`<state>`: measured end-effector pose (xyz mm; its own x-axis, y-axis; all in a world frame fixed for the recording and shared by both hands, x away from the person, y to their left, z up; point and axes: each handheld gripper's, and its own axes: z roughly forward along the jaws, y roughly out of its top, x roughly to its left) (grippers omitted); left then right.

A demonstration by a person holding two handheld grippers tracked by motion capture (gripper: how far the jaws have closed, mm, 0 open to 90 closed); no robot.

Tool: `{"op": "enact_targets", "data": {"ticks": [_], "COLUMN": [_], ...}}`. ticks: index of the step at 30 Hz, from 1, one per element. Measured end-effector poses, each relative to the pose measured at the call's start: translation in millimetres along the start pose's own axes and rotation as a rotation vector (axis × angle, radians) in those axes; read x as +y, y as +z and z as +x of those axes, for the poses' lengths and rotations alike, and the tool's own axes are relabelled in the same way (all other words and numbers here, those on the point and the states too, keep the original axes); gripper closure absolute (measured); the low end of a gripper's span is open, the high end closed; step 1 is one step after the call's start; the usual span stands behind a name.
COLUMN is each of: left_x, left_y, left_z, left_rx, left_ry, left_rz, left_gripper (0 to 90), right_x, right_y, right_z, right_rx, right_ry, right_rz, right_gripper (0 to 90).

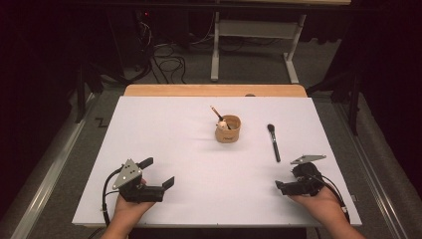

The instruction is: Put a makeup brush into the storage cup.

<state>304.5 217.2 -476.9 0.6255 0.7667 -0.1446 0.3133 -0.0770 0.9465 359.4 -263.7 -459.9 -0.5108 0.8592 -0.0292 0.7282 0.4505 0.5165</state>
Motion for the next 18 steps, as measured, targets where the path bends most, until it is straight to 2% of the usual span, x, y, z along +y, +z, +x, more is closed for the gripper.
{"op": "enact_targets", "data": {"ticks": [11, 13, 18], "left_x": [-0.3, -0.3, 0.1], "left_y": [0.8, 0.8, 0.1], "left_z": [-0.5, -0.4, 0.3], "left_rx": [-0.007, -0.007, -0.013], "left_ry": [0.005, 0.003, 0.004], "left_rz": [0.001, 0.001, 0.003], "left_gripper": [0.2, 0.2, 0.2], "right_x": [10.4, 12.8, 21.2], "right_y": [-2.4, -2.5, -3.5], "right_z": [-1.8, -3.5, -5.1], "right_rx": [-0.008, -0.007, 0.006], "right_ry": [-0.002, 0.01, -0.001], "right_rz": [0.076, 0.085, 0.131], "right_gripper": [18.7, 18.7, 27.2]}}
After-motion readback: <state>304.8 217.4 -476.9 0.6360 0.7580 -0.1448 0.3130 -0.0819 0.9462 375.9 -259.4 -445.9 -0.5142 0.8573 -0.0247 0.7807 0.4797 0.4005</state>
